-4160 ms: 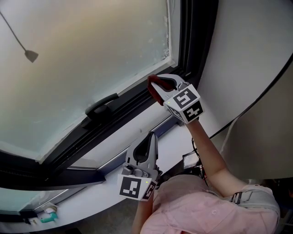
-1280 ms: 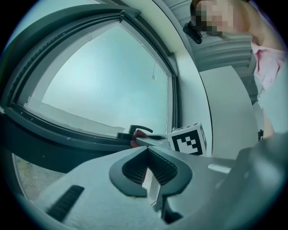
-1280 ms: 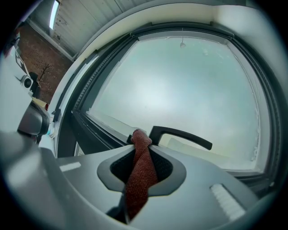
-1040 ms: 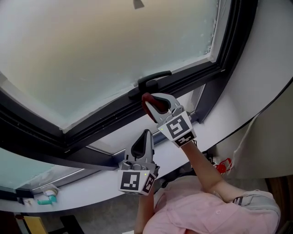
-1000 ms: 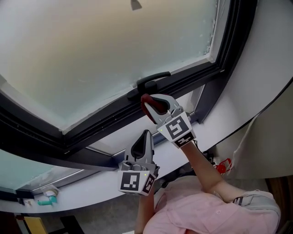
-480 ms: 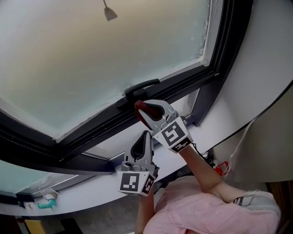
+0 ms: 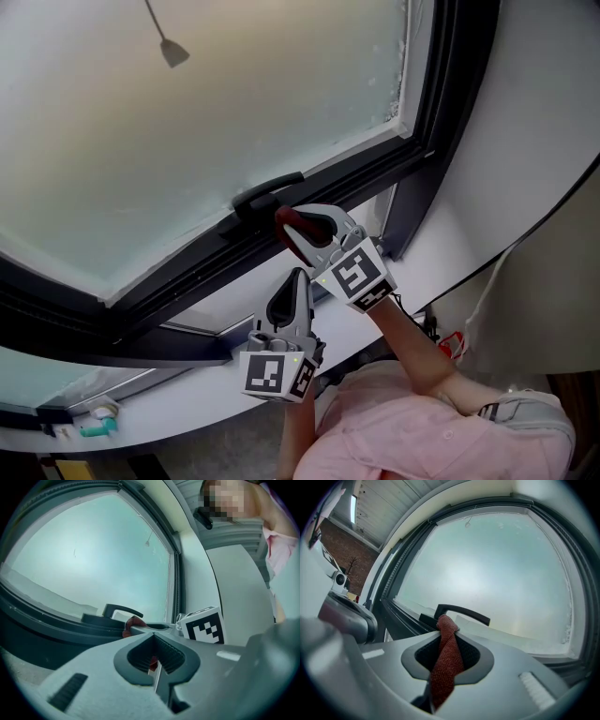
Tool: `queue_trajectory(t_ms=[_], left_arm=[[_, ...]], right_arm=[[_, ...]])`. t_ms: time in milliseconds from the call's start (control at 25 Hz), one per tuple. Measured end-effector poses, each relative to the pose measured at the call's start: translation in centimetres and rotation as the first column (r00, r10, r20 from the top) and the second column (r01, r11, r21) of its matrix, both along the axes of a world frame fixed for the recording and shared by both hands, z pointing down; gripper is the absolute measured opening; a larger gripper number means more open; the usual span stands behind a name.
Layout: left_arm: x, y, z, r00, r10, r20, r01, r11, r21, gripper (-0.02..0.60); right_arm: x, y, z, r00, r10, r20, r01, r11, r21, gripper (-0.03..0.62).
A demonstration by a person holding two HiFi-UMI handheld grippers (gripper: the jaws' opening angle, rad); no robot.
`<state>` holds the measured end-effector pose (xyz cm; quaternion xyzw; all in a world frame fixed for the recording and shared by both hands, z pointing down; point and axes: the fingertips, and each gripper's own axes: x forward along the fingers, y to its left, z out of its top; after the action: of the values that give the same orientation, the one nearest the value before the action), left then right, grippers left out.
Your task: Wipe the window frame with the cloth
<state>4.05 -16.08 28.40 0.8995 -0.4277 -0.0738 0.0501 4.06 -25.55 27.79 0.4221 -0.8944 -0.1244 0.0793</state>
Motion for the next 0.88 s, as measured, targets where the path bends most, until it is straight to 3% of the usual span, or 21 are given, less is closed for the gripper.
queue_trajectory(t_ms=[880], left_arm=[[5.7,-1.3,-0.1,0.999,0.033,0.014,-0.033,0.999,0.004,-0.003]], right_arm=[[5.9,-1.5,-0.1,1.000,0.007,0.021,-0.007,1.000,0.002,0.061]])
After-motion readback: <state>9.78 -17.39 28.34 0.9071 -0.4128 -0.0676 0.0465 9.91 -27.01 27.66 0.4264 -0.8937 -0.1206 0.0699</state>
